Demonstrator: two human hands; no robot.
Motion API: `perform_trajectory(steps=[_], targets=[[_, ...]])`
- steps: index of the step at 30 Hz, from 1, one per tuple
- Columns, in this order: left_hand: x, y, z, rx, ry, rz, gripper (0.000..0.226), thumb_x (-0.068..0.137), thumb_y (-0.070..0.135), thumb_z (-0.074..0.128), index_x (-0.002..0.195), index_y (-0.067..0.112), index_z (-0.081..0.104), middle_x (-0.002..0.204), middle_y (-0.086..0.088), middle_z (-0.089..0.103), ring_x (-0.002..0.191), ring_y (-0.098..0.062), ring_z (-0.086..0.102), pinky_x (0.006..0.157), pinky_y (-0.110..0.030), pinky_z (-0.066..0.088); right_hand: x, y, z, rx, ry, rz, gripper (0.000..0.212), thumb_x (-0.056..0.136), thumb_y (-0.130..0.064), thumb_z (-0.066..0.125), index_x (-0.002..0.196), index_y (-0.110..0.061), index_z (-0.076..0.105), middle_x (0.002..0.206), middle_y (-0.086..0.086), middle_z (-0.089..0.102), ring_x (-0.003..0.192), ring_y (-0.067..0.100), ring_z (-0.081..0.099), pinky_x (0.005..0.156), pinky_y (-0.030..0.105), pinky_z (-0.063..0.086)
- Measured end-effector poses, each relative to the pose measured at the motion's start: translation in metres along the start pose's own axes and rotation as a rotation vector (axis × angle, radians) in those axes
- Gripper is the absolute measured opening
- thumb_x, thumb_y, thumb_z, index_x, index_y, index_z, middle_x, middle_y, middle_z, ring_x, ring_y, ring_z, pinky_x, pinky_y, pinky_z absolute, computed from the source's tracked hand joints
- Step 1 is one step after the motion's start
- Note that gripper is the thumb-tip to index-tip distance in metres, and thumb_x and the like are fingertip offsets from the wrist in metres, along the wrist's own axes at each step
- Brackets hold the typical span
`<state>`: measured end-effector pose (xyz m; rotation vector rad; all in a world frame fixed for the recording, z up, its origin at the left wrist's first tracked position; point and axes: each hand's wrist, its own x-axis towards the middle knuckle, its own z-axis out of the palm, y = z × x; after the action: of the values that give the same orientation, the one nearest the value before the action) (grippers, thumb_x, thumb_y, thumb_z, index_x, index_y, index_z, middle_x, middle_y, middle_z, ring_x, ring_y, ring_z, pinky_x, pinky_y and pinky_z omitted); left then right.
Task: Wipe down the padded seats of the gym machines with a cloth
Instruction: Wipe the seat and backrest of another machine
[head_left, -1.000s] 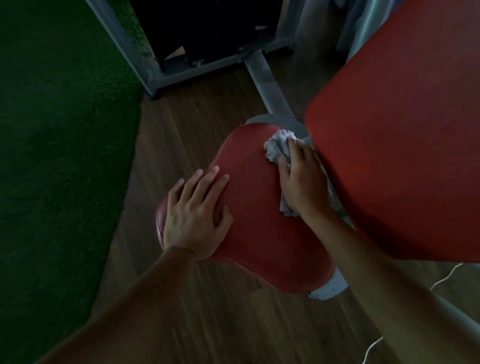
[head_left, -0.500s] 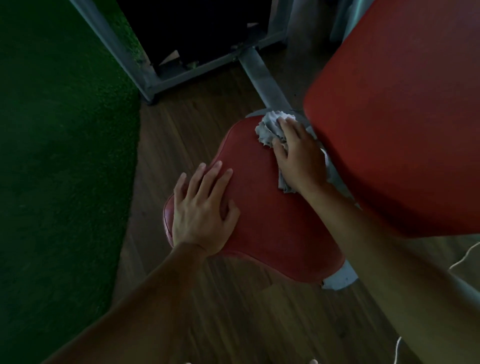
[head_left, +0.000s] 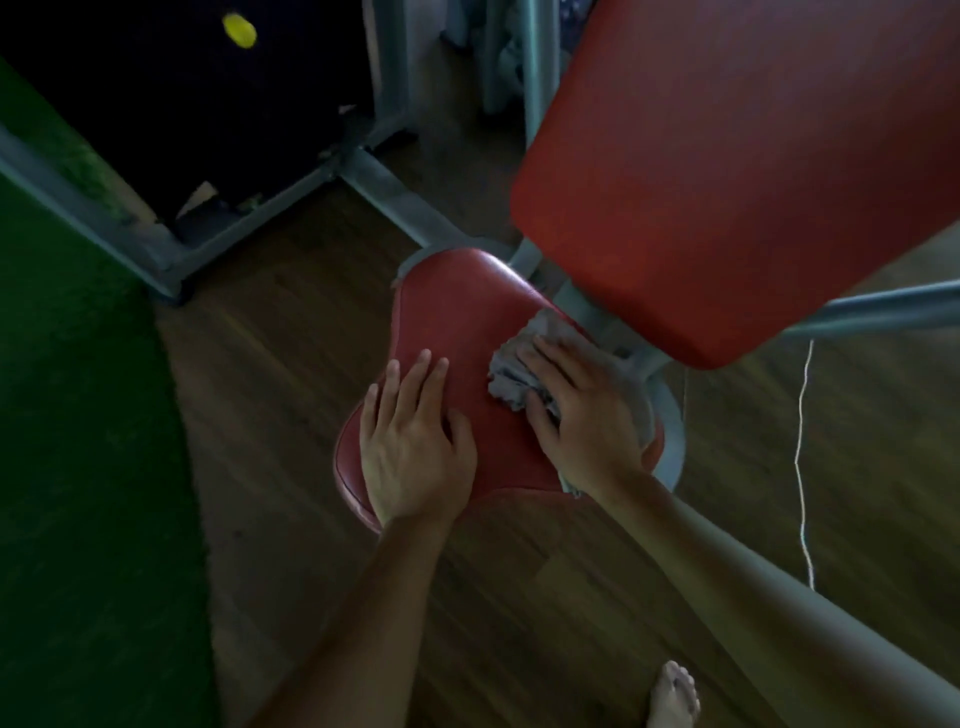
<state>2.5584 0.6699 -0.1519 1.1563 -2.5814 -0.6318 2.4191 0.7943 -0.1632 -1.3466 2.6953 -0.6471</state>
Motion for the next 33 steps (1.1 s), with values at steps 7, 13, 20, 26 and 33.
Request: perform_trajectory(steps=[7,13,20,26,33], targets=[[0.001,-0.008,0.009,0.084,-0.057,0.054,0.051,0.099,0.034,0.038,0.147,0.022,0.049,0.157,0.001,0.043,0.149,-0.025,0.034,0.120,-0.044,0.024,0.000,-0.003,0.010,0.039,0.105,0.084,0.045,0.097,-0.038,0.052,0.138,-0.021,0.061,0.145,-0.002,0.057,0.136,0.014,0.050,0.106,0.032,0.048],[0.004,-0.005,0.010,0.201,-0.078,0.067,0.047,0.103,0.033,0.041,0.149,0.023,0.043,0.155,-0.001,0.042,0.139,-0.031,0.040,0.107,-0.052,0.034,0.001,-0.002,0.011,0.084,0.124,0.105,0.047,0.095,-0.042,0.049,0.136,-0.024,0.062,0.144,-0.006,0.058,0.132,0.011,0.053,0.093,0.032,0.056],[0.016,-0.010,0.003,0.290,-0.198,0.186,0.048,0.103,0.036,0.037,0.148,0.021,0.040,0.149,-0.005,0.041,0.130,-0.033,0.040,0.099,-0.053,0.034,0.001,-0.001,0.007,0.080,0.104,0.128,0.043,0.096,-0.036,0.056,0.137,-0.026,0.061,0.145,-0.008,0.057,0.135,0.013,0.051,0.100,0.029,0.049],[0.077,-0.044,-0.007,0.119,-0.472,0.462,0.058,0.097,0.060,0.026,0.138,0.021,0.040,0.147,-0.007,0.029,0.141,-0.032,0.022,0.121,-0.054,0.010,0.004,-0.016,0.016,0.008,0.166,0.219,0.043,0.095,-0.038,0.055,0.135,-0.025,0.063,0.142,-0.008,0.059,0.130,0.010,0.055,0.096,0.032,0.053],[0.115,-0.063,0.004,0.008,-0.656,0.772,0.093,0.081,0.075,0.001,0.161,0.029,-0.005,0.167,0.007,-0.020,0.149,-0.007,-0.028,0.115,-0.028,-0.026,0.008,-0.033,0.022,-0.039,0.295,0.356,0.047,0.092,-0.043,0.050,0.133,-0.025,0.066,0.139,-0.007,0.062,0.129,0.005,0.055,0.107,0.022,0.044]])
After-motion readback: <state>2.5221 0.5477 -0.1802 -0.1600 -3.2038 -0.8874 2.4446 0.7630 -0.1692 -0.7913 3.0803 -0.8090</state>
